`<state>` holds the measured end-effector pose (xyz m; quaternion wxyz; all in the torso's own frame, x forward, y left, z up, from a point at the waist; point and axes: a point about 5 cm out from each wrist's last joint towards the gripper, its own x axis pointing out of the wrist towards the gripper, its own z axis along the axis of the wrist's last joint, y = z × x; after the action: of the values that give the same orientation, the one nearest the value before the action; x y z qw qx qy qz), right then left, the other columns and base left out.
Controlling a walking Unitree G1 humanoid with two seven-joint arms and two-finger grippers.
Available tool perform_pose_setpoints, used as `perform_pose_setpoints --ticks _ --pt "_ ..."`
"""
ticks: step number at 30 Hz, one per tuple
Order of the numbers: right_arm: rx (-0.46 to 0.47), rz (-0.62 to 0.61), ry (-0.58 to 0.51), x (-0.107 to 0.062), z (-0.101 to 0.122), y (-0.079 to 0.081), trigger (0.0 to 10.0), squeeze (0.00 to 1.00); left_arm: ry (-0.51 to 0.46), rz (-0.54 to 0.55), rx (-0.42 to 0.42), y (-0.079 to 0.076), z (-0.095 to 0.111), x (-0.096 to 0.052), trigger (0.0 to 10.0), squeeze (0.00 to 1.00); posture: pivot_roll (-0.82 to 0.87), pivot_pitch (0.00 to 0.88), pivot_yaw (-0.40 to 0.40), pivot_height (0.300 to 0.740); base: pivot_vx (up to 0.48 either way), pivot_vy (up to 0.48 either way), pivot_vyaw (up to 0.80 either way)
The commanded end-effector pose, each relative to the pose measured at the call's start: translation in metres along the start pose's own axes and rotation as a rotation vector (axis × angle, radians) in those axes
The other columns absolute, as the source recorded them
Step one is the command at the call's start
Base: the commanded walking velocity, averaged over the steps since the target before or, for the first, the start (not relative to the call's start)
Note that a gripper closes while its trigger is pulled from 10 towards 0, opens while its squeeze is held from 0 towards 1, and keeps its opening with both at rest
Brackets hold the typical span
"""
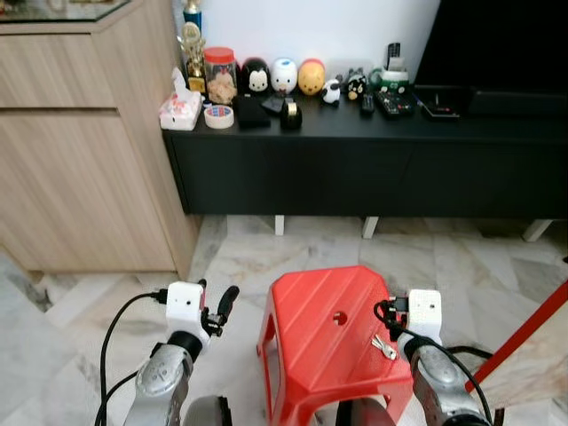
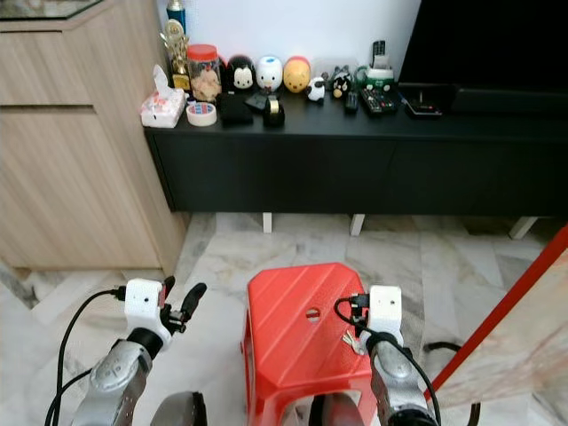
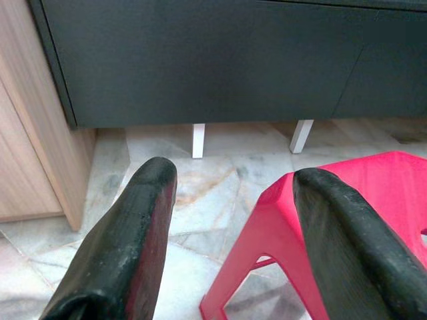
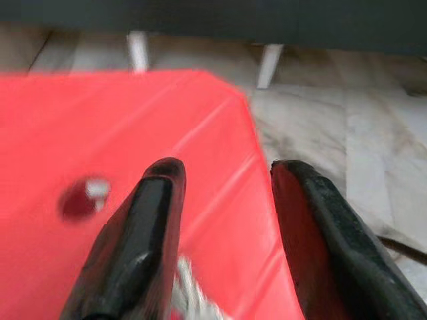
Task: Hang keys on a hook
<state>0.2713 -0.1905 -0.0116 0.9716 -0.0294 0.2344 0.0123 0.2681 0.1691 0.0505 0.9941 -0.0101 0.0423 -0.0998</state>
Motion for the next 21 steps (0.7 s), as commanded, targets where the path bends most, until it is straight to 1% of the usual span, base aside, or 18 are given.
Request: perform_pose_setpoints --ticks 1,2,4,5,6,7,9,10,11,13,15,17,19,21 --pt "-0.038 0.025 0.033 -0.001 -0.003 -0.005 10.0 0.00 0.007 -0.001 0.007 0.000 -0.002 -0.001 10.0 0.00 0.05 0.000 -0.064 0.599 0.000 0.000 0.00" --pt "-0.038 0.025 0.033 -0.001 -0.003 -0.005 10.0 0.00 0.007 -0.001 0.007 0.000 -0.002 -0.001 10.0 0.00 0.05 0.000 -0.064 0.599 0.000 0.000 0.00" --pt "-0.072 0.028 0.073 -0.003 -0.009 -0.014 10.0 0.00 0.009 -0.002 0.008 0.000 -0.002 0.000 10.0 0.00 0.05 0.000 -0.064 0.599 0.000 0.000 0.00" --pt "-0.072 0.028 0.073 -0.003 -0.009 -0.014 10.0 0.00 0.009 -0.002 0.008 0.000 -0.002 0.000 10.0 0.00 0.05 0.000 -0.064 0.599 0.000 0.000 0.00" --pt "-0.090 0.032 0.120 -0.005 -0.014 -0.021 10.0 0.00 0.013 -0.001 0.009 0.000 -0.003 -0.001 10.0 0.00 0.05 0.000 -0.060 0.599 0.000 0.000 0.00" --pt "-0.097 0.038 0.136 -0.006 -0.016 -0.024 10.0 0.00 0.016 -0.001 0.010 0.001 -0.004 -0.001 10.0 0.00 0.05 0.000 -0.060 0.599 0.000 0.000 0.00" --pt "-0.091 0.071 0.151 -0.006 -0.017 -0.024 10.0 0.00 0.017 -0.003 0.010 0.001 -0.004 -0.001 10.0 0.00 0.05 0.000 -0.060 0.599 0.000 0.000 0.00" --pt "-0.113 0.094 0.162 -0.007 -0.018 -0.025 10.0 0.00 0.017 -0.005 0.011 0.001 -0.004 -0.001 10.0 0.00 0.04 0.000 -0.055 0.599 0.000 0.000 0.00" --pt "-0.113 0.094 0.162 -0.007 -0.018 -0.025 10.0 0.00 0.017 -0.005 0.011 0.001 -0.004 -0.001 10.0 0.00 0.04 0.000 -0.055 0.599 0.000 0.000 0.00" --pt "-0.121 0.132 0.202 -0.008 -0.021 -0.027 10.0 0.00 0.018 -0.008 0.016 0.001 -0.004 -0.001 10.0 0.00 0.04 0.000 -0.051 0.599 0.000 0.000 0.00" --pt "-0.123 0.130 0.221 -0.009 -0.024 -0.028 10.0 0.00 0.019 -0.009 0.016 0.001 -0.004 -0.001 10.0 0.00 0.04 0.000 -0.049 0.599 0.000 0.000 0.00" --pt "-0.100 0.127 0.248 -0.010 -0.028 -0.029 10.0 0.00 0.020 -0.010 0.016 0.001 -0.004 0.000 10.0 0.00 0.04 0.000 -0.046 0.599 0.000 0.000 0.00" --pt "-0.060 0.145 0.251 -0.009 -0.028 -0.025 10.0 0.00 0.020 -0.011 0.021 0.002 -0.004 0.000 10.0 0.00 0.05 0.000 -0.047 0.599 0.000 0.000 0.00" --pt "-0.063 0.155 0.246 -0.007 -0.026 -0.022 10.0 0.00 0.018 -0.012 0.024 0.002 -0.003 0.000 10.0 0.00 0.05 0.000 -0.047 0.599 0.000 0.000 0.00"
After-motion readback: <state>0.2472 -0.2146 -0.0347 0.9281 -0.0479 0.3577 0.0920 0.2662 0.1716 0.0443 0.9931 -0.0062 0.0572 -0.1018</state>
